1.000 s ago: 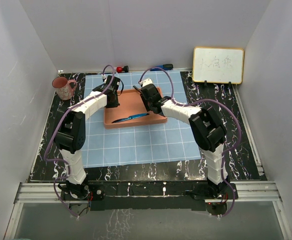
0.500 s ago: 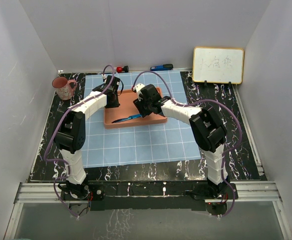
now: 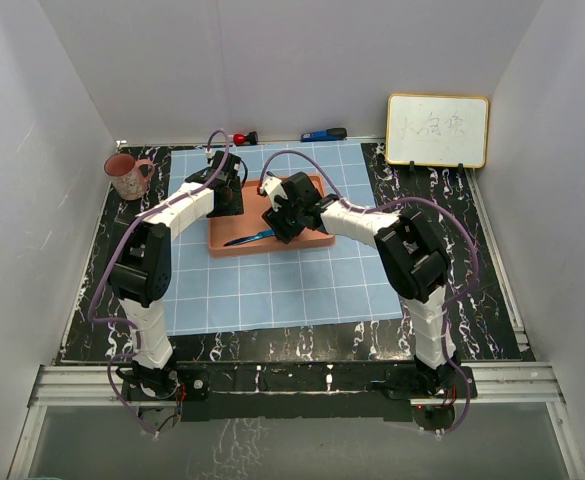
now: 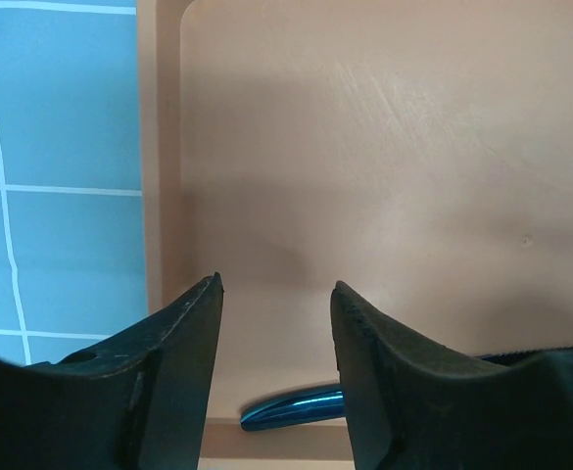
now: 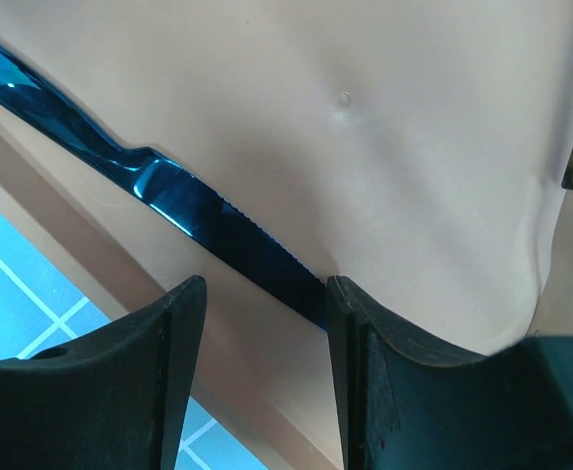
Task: Set the dinner table for one person
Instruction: Adjust the knife on the napkin.
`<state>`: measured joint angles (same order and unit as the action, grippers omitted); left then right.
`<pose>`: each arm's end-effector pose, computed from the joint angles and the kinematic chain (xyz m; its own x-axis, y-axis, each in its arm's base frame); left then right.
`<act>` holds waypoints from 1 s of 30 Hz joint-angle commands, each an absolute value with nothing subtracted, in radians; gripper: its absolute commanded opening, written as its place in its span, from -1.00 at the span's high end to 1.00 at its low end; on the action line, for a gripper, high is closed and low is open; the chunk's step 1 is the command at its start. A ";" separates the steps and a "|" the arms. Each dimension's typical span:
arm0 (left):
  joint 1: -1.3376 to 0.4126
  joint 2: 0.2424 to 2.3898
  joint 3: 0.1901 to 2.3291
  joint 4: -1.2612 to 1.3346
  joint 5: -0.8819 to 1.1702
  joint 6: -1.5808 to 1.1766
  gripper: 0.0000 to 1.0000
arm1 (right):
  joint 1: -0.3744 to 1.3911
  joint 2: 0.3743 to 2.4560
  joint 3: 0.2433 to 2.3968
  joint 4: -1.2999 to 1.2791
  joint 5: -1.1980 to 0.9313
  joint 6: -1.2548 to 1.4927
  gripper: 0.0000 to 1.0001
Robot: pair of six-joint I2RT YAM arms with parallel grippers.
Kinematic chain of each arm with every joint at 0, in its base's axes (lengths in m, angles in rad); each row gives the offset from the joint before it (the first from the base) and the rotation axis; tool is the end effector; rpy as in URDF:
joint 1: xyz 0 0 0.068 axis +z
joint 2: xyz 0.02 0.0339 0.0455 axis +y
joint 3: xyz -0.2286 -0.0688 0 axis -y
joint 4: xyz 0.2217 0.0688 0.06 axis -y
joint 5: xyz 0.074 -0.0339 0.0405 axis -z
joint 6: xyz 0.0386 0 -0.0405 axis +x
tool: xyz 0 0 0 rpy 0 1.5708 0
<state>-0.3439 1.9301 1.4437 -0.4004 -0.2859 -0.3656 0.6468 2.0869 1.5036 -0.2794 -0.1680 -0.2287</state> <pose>0.3751 -0.1228 0.1909 -0.7371 -0.1003 -0.6683 -0.1155 0.9931 -0.0218 0.3343 0.2605 0.1552 -0.4360 -0.6094 -0.6622 -0.8006 0.5987 -0.0237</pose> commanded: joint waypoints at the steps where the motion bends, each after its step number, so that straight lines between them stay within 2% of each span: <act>1: -0.341 1.891 1.468 -0.422 -0.285 -0.355 0.04 | 0.647 2.126 1.520 -0.252 -0.181 -0.301 -0.01; 5: -0.341 1.888 1.462 -0.423 -0.294 -0.352 0.02 | 0.646 2.171 1.534 -0.232 -0.155 -0.310 0.04; 15: -0.341 1.878 1.454 -0.422 -0.307 -0.344 0.01 | 0.646 2.242 1.576 -0.211 -0.065 -0.254 0.46; 20: -0.339 1.880 1.451 -0.423 -0.311 -0.342 0.00 | 0.644 2.258 1.591 -0.212 -0.041 -0.241 0.57; 30: -0.335 1.875 1.437 -0.422 -0.313 -0.341 0.00 | 0.621 2.276 1.611 -0.232 0.039 -0.149 0.63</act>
